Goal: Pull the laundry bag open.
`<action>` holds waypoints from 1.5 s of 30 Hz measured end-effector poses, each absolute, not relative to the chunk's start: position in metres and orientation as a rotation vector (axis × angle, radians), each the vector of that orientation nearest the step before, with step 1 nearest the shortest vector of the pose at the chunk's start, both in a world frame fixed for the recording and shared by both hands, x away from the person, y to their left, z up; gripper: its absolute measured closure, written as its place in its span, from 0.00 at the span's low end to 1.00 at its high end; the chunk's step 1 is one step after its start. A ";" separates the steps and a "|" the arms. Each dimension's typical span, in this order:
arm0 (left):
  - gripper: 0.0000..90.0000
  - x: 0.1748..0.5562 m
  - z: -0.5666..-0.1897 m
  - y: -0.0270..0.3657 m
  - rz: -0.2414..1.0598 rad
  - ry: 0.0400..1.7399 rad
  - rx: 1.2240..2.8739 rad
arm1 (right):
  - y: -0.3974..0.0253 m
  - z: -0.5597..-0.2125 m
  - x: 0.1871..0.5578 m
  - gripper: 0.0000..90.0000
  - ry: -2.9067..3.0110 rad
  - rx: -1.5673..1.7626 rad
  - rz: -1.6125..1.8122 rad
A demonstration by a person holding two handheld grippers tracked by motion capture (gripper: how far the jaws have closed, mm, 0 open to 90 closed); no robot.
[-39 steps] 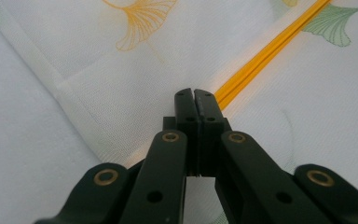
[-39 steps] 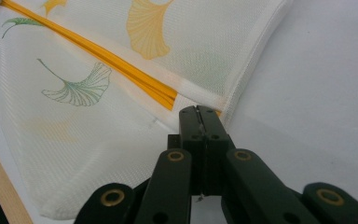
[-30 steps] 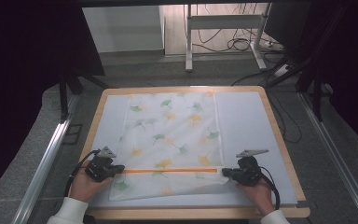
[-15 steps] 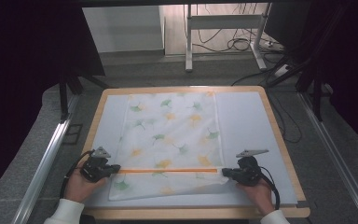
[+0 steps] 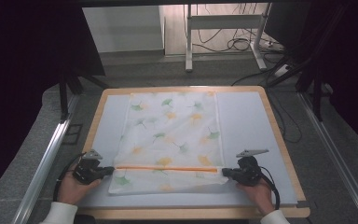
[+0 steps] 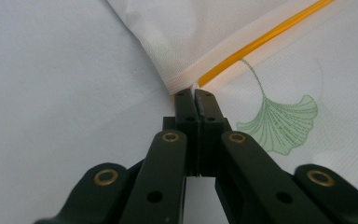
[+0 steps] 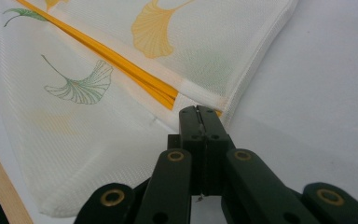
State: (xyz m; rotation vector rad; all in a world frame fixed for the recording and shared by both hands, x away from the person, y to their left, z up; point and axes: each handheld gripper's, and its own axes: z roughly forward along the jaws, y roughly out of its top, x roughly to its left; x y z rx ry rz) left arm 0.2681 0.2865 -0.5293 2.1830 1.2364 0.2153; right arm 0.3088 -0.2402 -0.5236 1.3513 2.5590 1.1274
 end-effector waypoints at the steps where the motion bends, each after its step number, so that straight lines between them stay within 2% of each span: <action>1: 1.00 0.268 -0.527 0.285 0.226 1.228 2.183 | -0.240 -0.524 0.309 1.00 2.559 1.351 1.127; 13: 1.00 0.266 -0.525 0.285 0.231 1.209 2.158 | -0.240 -0.523 0.308 1.00 2.557 1.344 1.124; 16: 0.97 0.266 -0.526 0.286 0.238 1.204 2.144 | -0.240 -0.523 0.308 1.00 2.552 1.342 1.122; 27: 0.73 0.262 -0.520 0.300 0.324 1.232 1.990 | -0.239 -0.522 0.306 1.00 2.555 1.276 1.111; 31: 0.71 0.259 -0.516 0.297 0.381 1.207 1.958 | -0.241 -0.516 0.303 0.99 2.524 1.231 1.167; 37: 0.67 0.257 -0.514 0.290 0.450 1.186 1.956 | -0.247 -0.508 0.300 0.91 2.456 1.178 1.223; 45: 0.63 0.263 -0.519 0.283 0.516 1.176 1.943 | -0.257 -0.503 0.307 0.61 2.362 1.153 1.277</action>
